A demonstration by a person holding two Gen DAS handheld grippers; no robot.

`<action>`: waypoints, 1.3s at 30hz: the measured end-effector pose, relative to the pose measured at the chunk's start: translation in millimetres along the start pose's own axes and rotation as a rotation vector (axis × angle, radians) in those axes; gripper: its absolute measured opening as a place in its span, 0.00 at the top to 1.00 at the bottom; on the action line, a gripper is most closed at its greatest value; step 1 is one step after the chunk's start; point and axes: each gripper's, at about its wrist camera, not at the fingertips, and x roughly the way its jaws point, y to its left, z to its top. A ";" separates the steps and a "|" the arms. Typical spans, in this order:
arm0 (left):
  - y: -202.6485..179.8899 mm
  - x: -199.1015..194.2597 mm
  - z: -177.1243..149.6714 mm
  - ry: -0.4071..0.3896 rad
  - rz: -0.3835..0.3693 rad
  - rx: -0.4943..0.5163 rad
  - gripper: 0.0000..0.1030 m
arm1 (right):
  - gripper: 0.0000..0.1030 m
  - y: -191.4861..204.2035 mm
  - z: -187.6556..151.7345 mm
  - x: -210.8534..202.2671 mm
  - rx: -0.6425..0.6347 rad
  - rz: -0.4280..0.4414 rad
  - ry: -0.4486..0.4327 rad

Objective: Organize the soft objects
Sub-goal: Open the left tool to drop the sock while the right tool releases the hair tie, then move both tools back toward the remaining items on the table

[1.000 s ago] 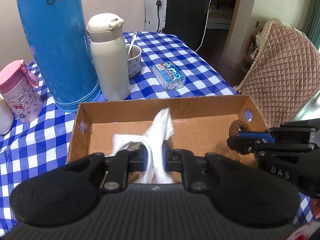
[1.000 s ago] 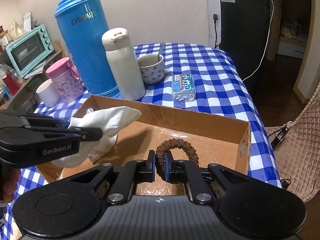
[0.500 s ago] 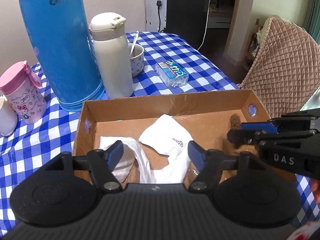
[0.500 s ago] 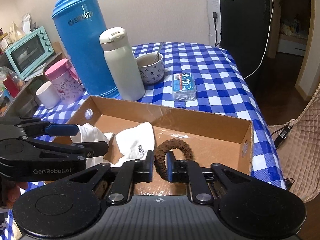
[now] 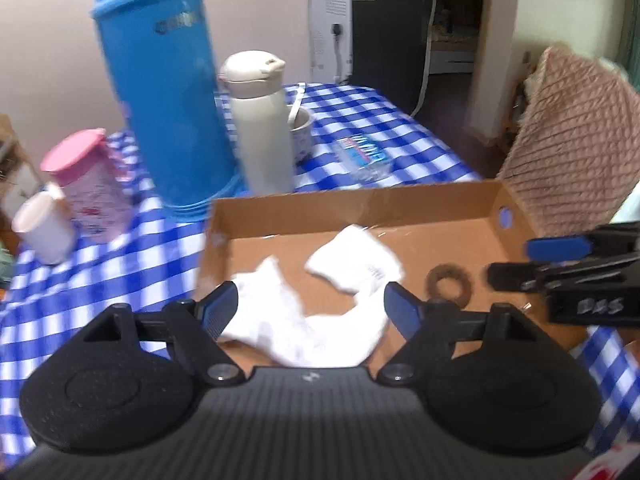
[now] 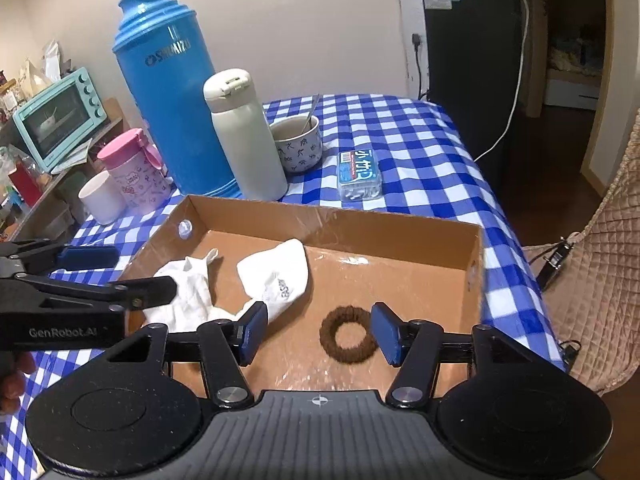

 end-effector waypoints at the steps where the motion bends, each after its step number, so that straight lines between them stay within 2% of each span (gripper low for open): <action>1: -0.7 -6.1 -3.3 -0.002 0.030 0.010 0.24 | 0.44 -0.2 -4.0 -5.9 0.004 0.001 -0.004; 3: 1.0 -20.3 -10.3 -0.011 0.049 0.005 0.24 | 0.44 0.2 -12.7 -18.2 0.012 0.003 -0.009; 6: 5.6 -43.4 -23.8 -0.023 0.028 -0.025 0.22 | 0.44 2.3 -24.8 -36.0 0.024 0.011 -0.018; 12: 5.3 -82.2 -55.3 -0.014 0.038 -0.026 0.20 | 0.41 9.9 -49.7 -67.1 0.027 -0.003 -0.028; 15: 1.3 -105.9 -75.1 -0.049 -0.007 -0.004 0.26 | 0.38 12.4 -64.5 -80.1 0.039 -0.005 -0.025; 17: -4.3 -116.3 -86.9 -0.043 -0.003 0.007 0.31 | 0.36 15.2 -76.3 -88.3 0.034 -0.013 -0.016; 20: -9.2 -129.0 -105.9 -0.024 0.020 -0.007 0.37 | 0.33 19.4 -92.5 -99.1 0.014 -0.027 0.010; 30: -11.8 -169.6 -161.7 0.088 0.055 -0.067 0.38 | 0.33 27.8 -134.5 -135.1 0.003 -0.011 0.061; 39: -10.2 -187.8 -207.3 0.177 0.107 -0.128 0.39 | 0.33 33.9 -157.9 -146.1 0.039 0.053 0.133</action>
